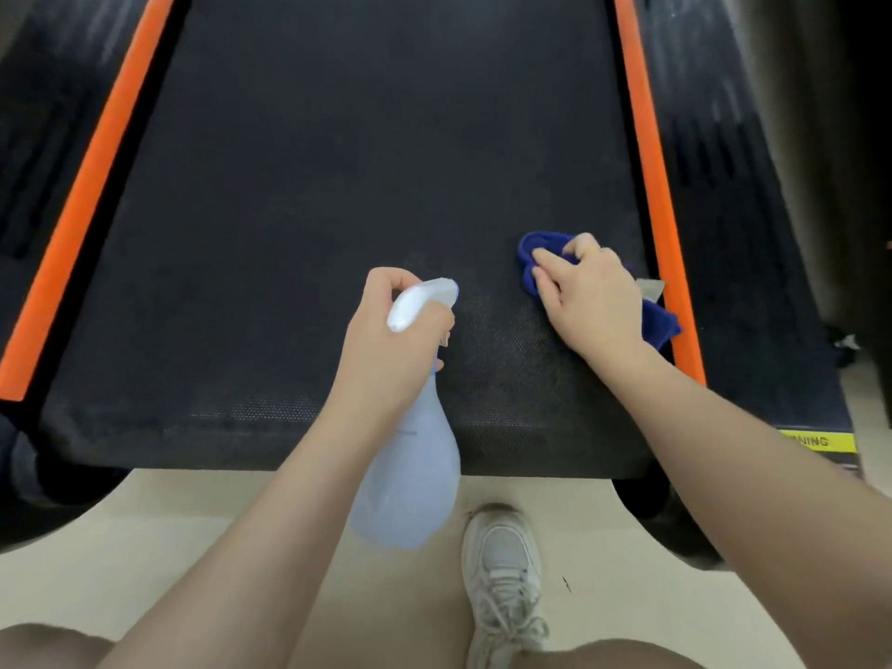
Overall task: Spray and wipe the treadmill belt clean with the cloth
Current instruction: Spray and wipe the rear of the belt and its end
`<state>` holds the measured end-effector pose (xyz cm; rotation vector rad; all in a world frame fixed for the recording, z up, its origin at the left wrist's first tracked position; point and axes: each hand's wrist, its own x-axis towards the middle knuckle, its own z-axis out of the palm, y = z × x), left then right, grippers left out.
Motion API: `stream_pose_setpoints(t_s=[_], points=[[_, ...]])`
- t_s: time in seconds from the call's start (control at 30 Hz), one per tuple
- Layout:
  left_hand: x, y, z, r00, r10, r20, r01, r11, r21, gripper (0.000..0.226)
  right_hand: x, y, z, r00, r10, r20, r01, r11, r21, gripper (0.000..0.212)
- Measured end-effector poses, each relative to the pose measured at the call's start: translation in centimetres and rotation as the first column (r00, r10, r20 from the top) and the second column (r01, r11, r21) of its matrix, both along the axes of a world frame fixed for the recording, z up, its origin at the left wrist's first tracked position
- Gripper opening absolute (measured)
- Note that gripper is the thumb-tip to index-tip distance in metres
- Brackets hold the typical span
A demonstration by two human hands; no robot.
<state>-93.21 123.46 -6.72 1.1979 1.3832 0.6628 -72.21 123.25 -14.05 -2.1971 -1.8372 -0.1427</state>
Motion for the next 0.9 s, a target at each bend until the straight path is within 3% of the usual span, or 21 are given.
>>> stream_pose_setpoints(t_s=[0.2, 0.4, 0.5, 0.6, 0.67, 0.73, 0.8, 0.87, 0.9], points=[[1.8, -0.4, -0.2, 1.0, -0.006, -0.002, 0.006, 0.999, -0.044, 0.02, -0.8, -7.4, 0.0, 0.976, 0.216, -0.026, -0.215, 0.976, 0.01, 0.035], [1.5, -0.2, 0.0, 1.0, 0.012, -0.025, -0.012, 1.0, -0.026, 0.014, 2.0, 0.9, -0.2, 0.992, -0.117, -0.039, 0.117, 0.993, -0.013, 0.028], [1.4, -0.4, 0.1, 0.999, 0.01, -0.043, -0.011, 1.0, -0.019, 0.016, 0.4, -3.5, 0.2, 0.998, 0.032, -0.059, -0.033, 0.999, -0.01, 0.036], [1.0, -0.7, 0.2, 0.996, -0.008, -0.084, 0.006, 1.0, -0.022, 0.021, -2.5, -8.8, 0.6, 0.954, 0.286, -0.087, -0.291, 0.956, -0.046, 0.035], [0.6, -1.0, 0.5, 0.991, -0.029, -0.127, 0.025, 0.999, -0.032, 0.03, -3.1, -8.4, 0.7, 0.901, 0.43, -0.064, -0.433, 0.9, -0.046, 0.035], [0.5, -1.3, 0.7, 0.987, -0.059, -0.15, 0.052, 0.997, -0.053, 0.033, -2.9, -5.9, 0.6, 0.882, 0.471, -0.019, -0.472, 0.88, -0.057, 0.037], [0.7, -1.7, 0.7, 0.981, -0.113, -0.16, 0.106, 0.993, -0.05, 0.03, -2.2, -3.5, 1.0, 0.933, 0.358, -0.031, -0.358, 0.933, -0.016, 0.038], [1.3, -2.0, 0.8, 0.977, -0.165, -0.137, 0.163, 0.986, -0.027, 0.02, -0.4, -2.9, 2.4, 0.964, 0.154, -0.215, -0.149, 0.988, 0.04, 0.031], [1.9, -2.1, 0.8, 0.974, -0.194, -0.116, 0.192, 0.981, -0.022, 0.016, 0.9, -3.6, 3.4, 0.936, 0.088, -0.341, -0.071, 0.996, 0.061, 0.026]])
